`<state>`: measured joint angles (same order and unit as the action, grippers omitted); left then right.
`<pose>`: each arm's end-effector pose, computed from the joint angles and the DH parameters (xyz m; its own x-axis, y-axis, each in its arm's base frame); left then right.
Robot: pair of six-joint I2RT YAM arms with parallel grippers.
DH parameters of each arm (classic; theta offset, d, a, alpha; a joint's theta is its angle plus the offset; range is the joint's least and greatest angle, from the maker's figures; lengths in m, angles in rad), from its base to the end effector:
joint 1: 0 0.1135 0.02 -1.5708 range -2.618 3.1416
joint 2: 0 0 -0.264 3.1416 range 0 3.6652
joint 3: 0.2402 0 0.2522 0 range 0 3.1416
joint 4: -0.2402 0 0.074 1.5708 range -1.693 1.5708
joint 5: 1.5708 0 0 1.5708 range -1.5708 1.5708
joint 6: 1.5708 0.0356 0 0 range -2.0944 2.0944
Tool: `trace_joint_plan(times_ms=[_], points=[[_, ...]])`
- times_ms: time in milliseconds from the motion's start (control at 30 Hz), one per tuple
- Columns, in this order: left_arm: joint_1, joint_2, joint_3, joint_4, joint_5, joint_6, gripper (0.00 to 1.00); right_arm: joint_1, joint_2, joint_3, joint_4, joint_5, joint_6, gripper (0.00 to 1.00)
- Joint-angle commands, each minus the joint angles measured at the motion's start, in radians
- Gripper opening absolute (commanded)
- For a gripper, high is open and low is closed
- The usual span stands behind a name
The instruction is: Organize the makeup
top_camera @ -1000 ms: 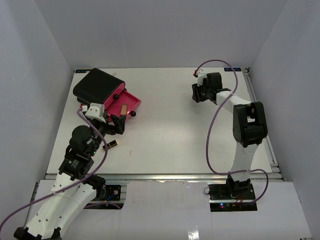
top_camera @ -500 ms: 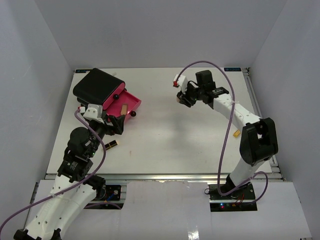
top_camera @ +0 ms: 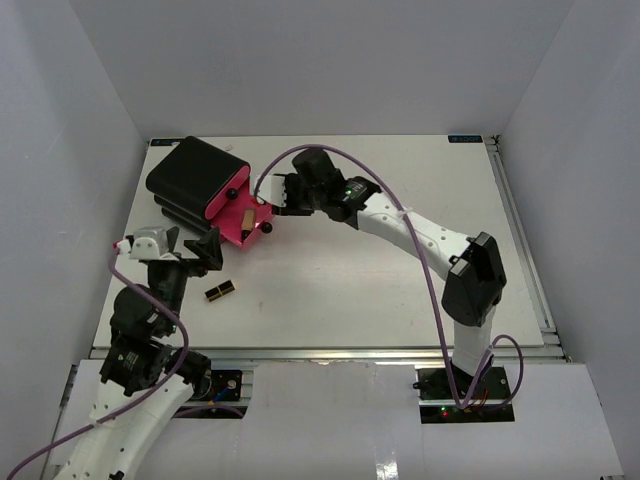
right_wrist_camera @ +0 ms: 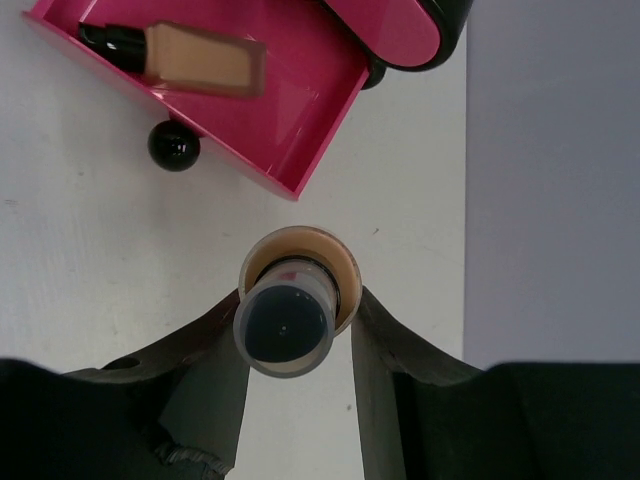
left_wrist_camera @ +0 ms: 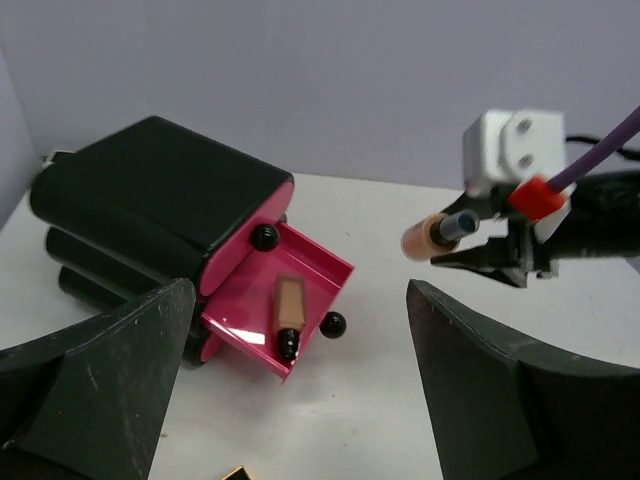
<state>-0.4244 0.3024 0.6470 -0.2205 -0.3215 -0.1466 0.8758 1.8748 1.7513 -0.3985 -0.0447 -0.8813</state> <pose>0.0823 -0.0248 0.3447 0.0963 -0.1956 -0.9760 0.1203 0.9756 -0.1836 0.2834 0.3424 0.3401 0.4080 -0.7143 -0.5686 -0.7503 0.0926 -0.6546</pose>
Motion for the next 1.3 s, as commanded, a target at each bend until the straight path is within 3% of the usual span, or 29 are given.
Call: trace_joint_plan(times_ms=[0,133,467,1267], points=[[0.004,-0.143,-0.006,-0.013,-0.181,0.004,0.98,0.073,0.153,0.155,0.025,0.236,-0.141,0.21],[0.004,-0.21,-0.018,-0.008,-0.201,-0.005,0.98,0.11,0.245,0.254,0.069,0.323,-0.175,0.21],[0.004,-0.195,-0.026,0.003,-0.171,0.002,0.98,0.177,0.386,0.295,0.285,0.534,-0.328,0.24],[0.004,-0.198,-0.026,0.004,-0.148,-0.001,0.98,0.225,0.506,0.26,0.493,0.618,-0.602,0.28]])
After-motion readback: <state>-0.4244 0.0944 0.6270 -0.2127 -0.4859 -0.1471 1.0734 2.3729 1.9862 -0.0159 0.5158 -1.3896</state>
